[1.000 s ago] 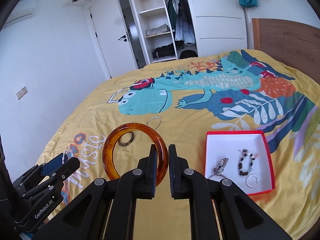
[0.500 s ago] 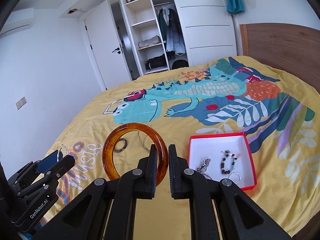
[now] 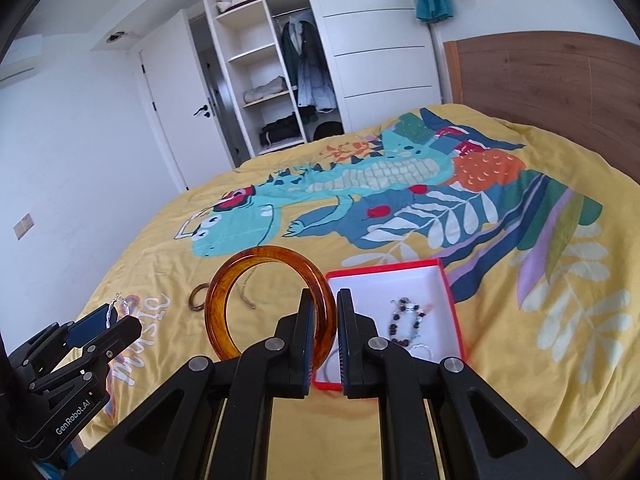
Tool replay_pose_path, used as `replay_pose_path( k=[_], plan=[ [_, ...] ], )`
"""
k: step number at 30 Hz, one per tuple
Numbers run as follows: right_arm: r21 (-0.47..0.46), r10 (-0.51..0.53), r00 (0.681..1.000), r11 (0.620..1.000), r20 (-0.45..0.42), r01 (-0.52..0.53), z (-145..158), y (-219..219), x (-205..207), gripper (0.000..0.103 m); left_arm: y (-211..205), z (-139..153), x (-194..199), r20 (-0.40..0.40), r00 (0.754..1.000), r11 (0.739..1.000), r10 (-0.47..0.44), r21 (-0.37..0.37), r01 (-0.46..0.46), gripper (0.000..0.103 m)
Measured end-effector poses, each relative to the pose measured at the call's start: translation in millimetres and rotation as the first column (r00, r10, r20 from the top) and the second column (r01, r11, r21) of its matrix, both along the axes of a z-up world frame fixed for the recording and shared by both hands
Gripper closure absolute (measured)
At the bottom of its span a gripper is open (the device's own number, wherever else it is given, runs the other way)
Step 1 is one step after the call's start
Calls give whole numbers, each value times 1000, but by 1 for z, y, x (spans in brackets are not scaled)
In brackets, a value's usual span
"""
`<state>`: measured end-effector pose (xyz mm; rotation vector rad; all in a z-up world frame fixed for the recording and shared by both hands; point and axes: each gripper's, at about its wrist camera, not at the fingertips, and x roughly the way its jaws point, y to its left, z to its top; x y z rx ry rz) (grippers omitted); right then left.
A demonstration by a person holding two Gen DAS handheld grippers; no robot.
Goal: Organize jewelry
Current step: 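Carry the hoop and amber bangle into the red box and open both tools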
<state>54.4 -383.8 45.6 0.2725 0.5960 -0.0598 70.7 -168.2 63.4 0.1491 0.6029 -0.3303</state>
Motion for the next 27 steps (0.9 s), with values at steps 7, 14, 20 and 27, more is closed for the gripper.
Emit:
replay_pose_path(
  k=[7, 14, 20, 27],
  plan=[
    [15, -63, 997, 998, -38, 63, -22, -42, 14, 92, -23, -18, 26, -58, 998, 1000, -27, 11, 27, 66],
    [-9, -89, 989, 996, -121, 88, -62, -72, 43, 92, -58, -53, 60, -127, 990, 997, -66, 34, 71, 66],
    [-32, -86, 977, 996, -195, 81, -101, -88, 72, 92, -88, -91, 85, -205, 973, 993, -105, 36, 115, 66],
    [-86, -55, 964, 996, -260, 34, -137, -89, 95, 92, -118, -134, 103, -286, 947, 987, -145, 31, 160, 66]
  ],
)
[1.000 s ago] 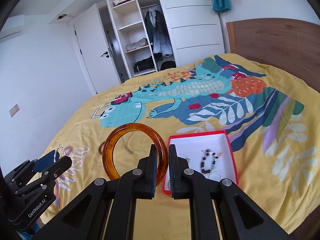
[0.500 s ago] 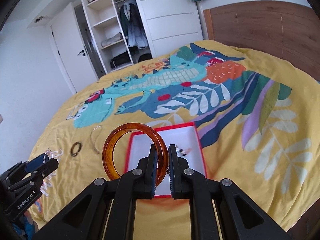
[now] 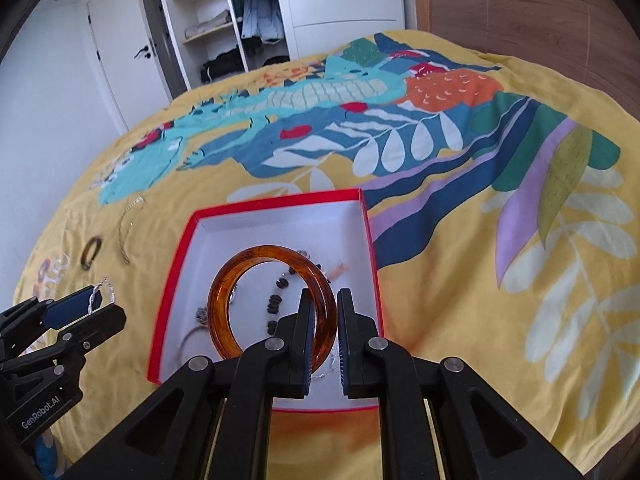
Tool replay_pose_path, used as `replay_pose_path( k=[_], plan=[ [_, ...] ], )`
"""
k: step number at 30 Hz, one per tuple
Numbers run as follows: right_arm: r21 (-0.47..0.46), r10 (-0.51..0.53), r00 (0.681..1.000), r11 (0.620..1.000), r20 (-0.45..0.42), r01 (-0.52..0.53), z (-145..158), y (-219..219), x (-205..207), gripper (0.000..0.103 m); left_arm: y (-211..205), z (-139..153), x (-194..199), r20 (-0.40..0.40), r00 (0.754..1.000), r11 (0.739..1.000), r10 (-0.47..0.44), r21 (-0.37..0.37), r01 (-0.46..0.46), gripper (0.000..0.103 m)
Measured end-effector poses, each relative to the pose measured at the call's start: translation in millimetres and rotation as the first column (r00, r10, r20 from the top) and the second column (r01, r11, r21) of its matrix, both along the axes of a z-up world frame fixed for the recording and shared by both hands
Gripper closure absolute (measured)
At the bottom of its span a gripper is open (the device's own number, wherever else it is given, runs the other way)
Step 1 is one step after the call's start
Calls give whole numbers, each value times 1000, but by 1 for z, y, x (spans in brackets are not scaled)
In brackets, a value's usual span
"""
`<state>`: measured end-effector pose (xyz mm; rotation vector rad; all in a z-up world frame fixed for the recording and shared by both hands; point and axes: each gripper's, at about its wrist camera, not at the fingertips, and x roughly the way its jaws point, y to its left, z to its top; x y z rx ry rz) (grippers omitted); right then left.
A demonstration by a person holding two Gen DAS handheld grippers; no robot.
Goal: Organize jewelry
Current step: 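Carry the hoop and amber bangle into the red box and open both tools, then withdraw both tools from the red box toward the dark bangle and chain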
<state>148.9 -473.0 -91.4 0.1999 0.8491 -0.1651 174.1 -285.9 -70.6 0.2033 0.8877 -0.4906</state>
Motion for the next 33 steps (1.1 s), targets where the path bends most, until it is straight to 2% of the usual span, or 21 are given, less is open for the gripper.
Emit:
replay_pose_path(
  k=[6, 18, 23, 33],
  plan=[
    [-72, 75, 996, 994, -55, -79, -23, 7, 14, 92, -13, -27, 12, -60, 998, 1000, -14, -2, 13, 66],
    [-95, 154, 978, 981, -137, -168, -53, 15, 21, 92, -21, -61, 15, -130, 991, 999, -26, 24, 30, 66],
    [-113, 156, 968, 977, -196, -180, -65, 14, 24, 92, -22, -71, 16, -152, 988, 999, -36, 33, 42, 66],
    [-115, 161, 963, 975, -215, -189, -67, 12, 25, 88, -21, -75, 15, -164, 986, 998, -42, 34, 48, 66]
  ],
)
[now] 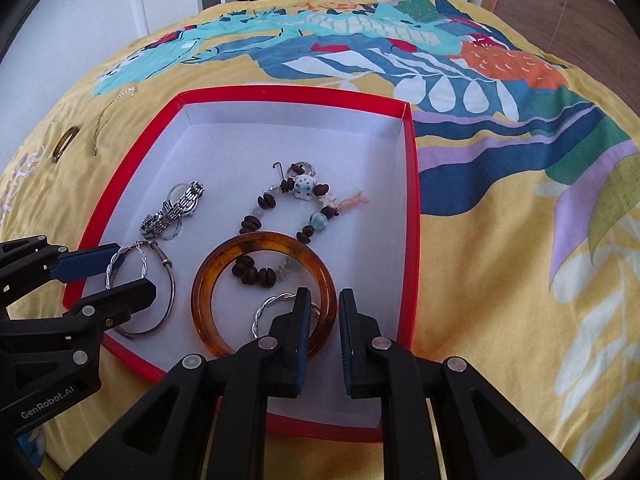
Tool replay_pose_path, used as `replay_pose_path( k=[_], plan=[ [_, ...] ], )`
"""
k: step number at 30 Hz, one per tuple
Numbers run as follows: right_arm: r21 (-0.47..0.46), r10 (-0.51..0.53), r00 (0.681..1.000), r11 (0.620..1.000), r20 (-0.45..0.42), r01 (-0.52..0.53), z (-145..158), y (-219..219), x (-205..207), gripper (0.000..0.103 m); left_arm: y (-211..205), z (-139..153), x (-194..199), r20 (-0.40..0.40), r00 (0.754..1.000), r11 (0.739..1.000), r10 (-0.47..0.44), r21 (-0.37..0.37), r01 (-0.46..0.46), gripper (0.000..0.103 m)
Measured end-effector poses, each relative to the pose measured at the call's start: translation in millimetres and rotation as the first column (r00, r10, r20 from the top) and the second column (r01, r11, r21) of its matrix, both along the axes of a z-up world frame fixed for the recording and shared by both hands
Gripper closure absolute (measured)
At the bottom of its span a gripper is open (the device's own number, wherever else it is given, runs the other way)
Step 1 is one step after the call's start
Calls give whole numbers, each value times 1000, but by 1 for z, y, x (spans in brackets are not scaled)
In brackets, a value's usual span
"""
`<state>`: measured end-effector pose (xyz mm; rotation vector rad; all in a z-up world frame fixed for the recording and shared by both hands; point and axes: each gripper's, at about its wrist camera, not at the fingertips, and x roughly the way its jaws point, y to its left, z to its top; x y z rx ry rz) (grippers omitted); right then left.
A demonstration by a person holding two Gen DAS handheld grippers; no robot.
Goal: Organize jewelry
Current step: 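Withdraw both tools from the red box toward the dark bangle and chain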
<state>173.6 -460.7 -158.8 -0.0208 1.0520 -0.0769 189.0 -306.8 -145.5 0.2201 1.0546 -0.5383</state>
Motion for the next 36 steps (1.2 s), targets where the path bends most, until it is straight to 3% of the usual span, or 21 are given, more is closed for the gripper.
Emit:
replay_pose_path(
  k=[5, 13, 19, 26, 30, 36],
  plan=[
    [19, -19, 999, 1000, 28, 18, 9, -3, -7, 75, 0, 4, -3, -6, 1000, 1000, 0, -2, 0, 66],
    [59, -54, 992, 997, 114, 47, 45, -7, -27, 70, 2, 29, -13, 28, 1000, 1000, -4, -25, 5, 65],
    [101, -82, 983, 993, 167, 66, 75, -4, -50, 69, 7, 64, -32, 87, 996, 999, -6, -43, 10, 64],
    [130, -104, 968, 989, 228, 75, 108, 4, -78, 68, 25, 103, -57, 160, 986, 999, 43, -34, -38, 58],
    [135, -107, 960, 988, 259, 74, 123, 13, -93, 59, 38, 120, -72, 200, 978, 998, 66, -23, -63, 55],
    [128, -97, 949, 990, 299, 61, 143, 29, -112, 57, 59, 138, -94, 240, 967, 996, 87, -17, -85, 54]
  ],
)
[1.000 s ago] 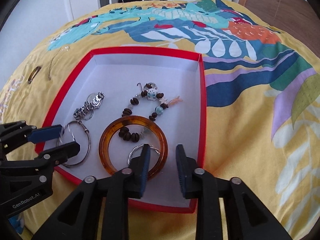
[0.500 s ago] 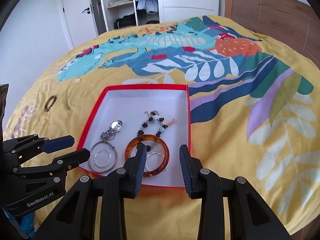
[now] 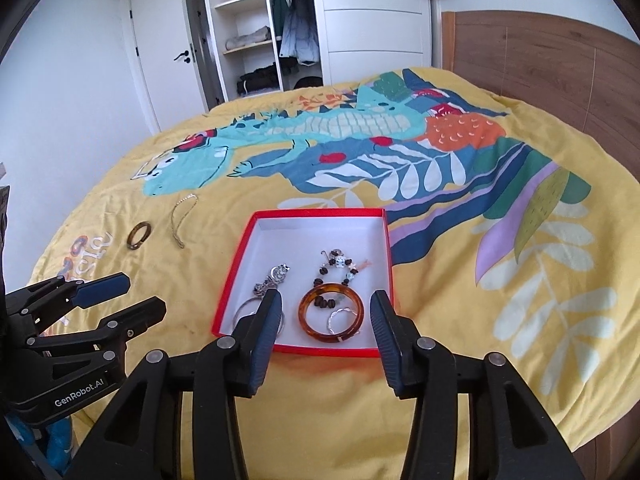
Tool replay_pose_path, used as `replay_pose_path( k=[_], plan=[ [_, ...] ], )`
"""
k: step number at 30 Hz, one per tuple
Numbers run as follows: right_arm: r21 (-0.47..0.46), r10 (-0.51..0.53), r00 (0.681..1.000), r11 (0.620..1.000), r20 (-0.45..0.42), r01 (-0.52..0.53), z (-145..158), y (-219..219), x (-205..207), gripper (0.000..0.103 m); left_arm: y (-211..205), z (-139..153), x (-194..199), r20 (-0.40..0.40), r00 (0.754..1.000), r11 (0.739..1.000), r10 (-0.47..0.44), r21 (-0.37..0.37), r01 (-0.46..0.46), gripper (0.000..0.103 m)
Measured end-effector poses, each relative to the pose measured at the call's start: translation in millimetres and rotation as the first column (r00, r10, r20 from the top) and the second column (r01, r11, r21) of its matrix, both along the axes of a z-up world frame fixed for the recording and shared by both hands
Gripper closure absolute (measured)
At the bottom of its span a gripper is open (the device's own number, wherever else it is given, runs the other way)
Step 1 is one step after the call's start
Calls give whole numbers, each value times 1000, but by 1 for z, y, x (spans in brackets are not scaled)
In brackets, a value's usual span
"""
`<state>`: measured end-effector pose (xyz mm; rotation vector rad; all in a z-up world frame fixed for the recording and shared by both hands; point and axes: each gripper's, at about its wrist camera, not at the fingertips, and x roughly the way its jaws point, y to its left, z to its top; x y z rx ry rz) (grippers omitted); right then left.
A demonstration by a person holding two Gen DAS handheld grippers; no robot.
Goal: Organize jewelry
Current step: 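Withdraw both tools from the red box toward the dark bangle and chain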
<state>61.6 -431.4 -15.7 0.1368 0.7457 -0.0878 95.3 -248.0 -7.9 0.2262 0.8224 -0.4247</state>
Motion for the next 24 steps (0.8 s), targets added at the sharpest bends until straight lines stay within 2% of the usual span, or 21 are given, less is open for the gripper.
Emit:
replay_pose_path(
  k=[9, 24],
  plan=[
    [-15, 21, 998, 1000, 60, -20, 27, 27, -29, 50, 26, 29, -34, 84, 996, 1000, 27, -9, -26, 54],
    [-68, 70, 990, 996, 124, -62, 62, 72, -68, 49, 79, 67, -78, 182, 979, 993, 92, -84, -77, 54]
  ],
)
